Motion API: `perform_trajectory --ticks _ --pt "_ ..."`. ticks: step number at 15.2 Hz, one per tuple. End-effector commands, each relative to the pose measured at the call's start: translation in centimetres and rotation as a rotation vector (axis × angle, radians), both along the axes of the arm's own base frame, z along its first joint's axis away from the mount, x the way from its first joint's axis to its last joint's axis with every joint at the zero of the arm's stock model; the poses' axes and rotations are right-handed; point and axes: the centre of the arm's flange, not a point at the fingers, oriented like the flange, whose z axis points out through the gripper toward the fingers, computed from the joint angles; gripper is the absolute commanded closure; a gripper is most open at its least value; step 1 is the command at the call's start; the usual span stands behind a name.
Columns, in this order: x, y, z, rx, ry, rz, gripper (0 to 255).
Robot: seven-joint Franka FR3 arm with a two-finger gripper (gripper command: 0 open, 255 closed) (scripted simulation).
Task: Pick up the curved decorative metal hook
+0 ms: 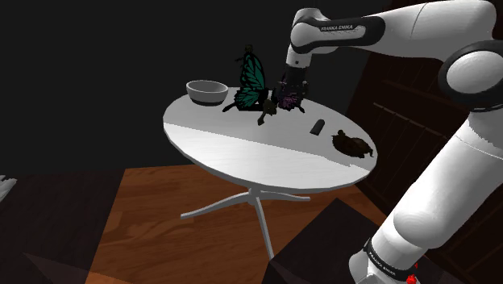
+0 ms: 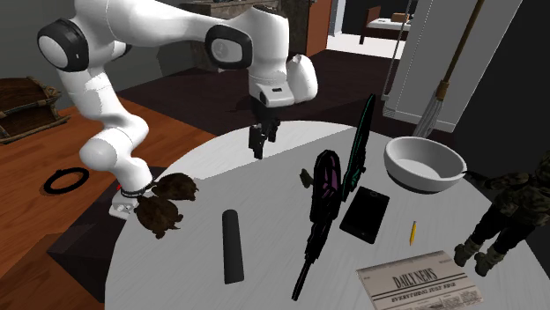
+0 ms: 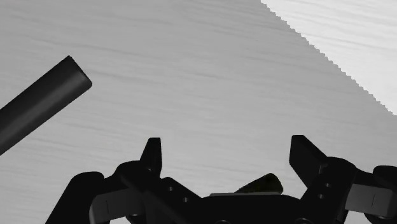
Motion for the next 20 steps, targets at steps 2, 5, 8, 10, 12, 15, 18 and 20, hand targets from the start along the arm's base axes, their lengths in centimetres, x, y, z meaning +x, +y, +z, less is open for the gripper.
perform_trajectory --ticks 2,5,8,10,12,15,18,20 --pt "3.8 -0.5 -0.4 0.004 -0.008 -0.039 0" --pt "7.5 -1.6 -0.8 0.008 -0.015 -0.078 0" --pt "11.2 -2.7 -1.1 0.011 -0.023 -0.116 0" --pt "13.6 -3.6 -1.4 0.014 -0.028 -0.141 0" --pt "14.9 -4.1 -1.5 0.015 -0.030 -0.155 0" --pt "14.9 -4.1 -3.1 0.015 -0.030 -0.155 0" --pt "14.9 -4.1 -4.6 0.015 -0.030 -0.155 0" --pt "14.9 -4.1 -5.5 0.015 -0.030 -0.155 0"
